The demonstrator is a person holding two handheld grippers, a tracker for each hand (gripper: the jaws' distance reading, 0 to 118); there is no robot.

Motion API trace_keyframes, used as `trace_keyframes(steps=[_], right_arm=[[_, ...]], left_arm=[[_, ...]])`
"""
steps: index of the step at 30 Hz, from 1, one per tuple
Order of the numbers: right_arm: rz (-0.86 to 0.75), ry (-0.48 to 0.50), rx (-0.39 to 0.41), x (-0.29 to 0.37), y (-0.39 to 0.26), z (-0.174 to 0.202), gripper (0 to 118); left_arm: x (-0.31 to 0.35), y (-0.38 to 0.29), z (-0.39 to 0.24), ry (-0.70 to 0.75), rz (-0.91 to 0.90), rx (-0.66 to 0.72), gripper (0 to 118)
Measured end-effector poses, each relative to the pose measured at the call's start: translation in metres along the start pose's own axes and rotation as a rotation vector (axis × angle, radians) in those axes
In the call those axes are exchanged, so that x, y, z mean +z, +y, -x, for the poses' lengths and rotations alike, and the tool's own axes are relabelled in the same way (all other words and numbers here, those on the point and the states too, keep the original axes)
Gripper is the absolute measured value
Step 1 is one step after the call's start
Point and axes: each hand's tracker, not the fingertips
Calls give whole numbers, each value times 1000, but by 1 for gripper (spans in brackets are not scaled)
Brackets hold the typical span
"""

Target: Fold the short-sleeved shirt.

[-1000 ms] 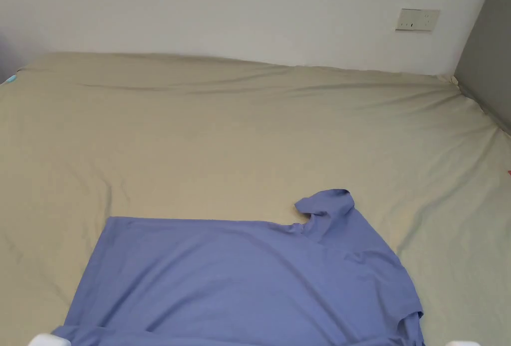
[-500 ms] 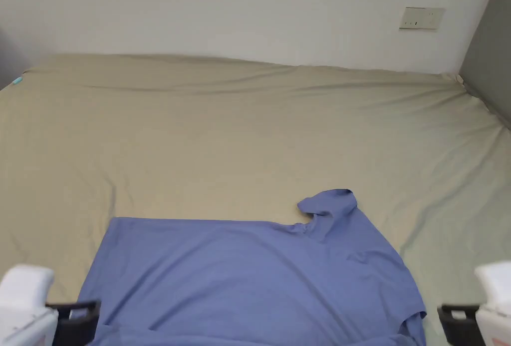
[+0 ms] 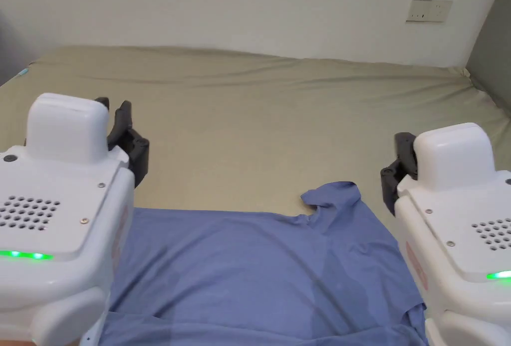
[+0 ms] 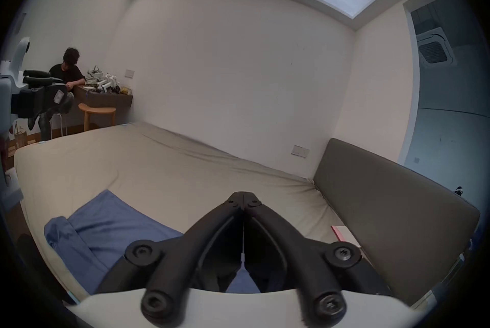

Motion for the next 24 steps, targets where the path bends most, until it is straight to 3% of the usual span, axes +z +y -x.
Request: trace_keyframes(steps=[2,10,17,18,20,21,24], right_arm=[[21,29,12,-5,-1,10,2],[64,53,-44,-36,-19,24,2],[153,68,-40,-74,-54,23,2],[170,71,-41,-79,-60,21,2],[200,64,-43,-85,-70,16,2],[214,62,-43,-89,-74,13,2],[259,53,-39,-99,-88,3,2]], left_arm=[[-2,-1,-8,-8,2,3,0],[-40,-36,-28,-81,102,-40,0],[-122,-154,-7,-135,503,-19,0],[-138,-176,4,-134,565,15,23],[-169,-217,27,-59,718,54,95],[-184,-234,39,-45,770,82,107],[-224,-267,70,-1,839,122,103]])
